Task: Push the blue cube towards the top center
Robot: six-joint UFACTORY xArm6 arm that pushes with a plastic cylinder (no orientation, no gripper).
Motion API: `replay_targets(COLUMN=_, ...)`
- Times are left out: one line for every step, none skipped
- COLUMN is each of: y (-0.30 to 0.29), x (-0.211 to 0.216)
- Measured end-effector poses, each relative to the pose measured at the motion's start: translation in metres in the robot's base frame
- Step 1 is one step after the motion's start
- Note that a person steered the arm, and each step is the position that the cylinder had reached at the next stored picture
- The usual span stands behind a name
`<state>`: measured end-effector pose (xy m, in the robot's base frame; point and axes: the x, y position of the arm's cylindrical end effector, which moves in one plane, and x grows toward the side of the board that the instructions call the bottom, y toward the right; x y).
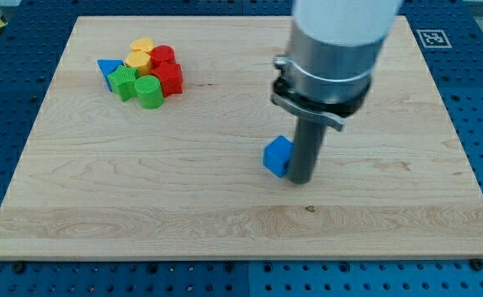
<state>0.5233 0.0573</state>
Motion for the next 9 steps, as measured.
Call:
replay_targets(y=-0.016, x=-0.031)
replay_targets(y=-0.023, x=-0.034)
replay_targets(y=-0.050, x=-0.021)
replay_targets(y=-0.051, x=-0.033)
replay_targets(y=-0.051, x=-0.034)
replay_targets(y=-0.051, x=-0.034)
replay_targets(y=-0.051, x=-0.056)
replay_targets(y=-0.051, x=-0.065)
replay_targets(y=-0.060, x=-0.053)
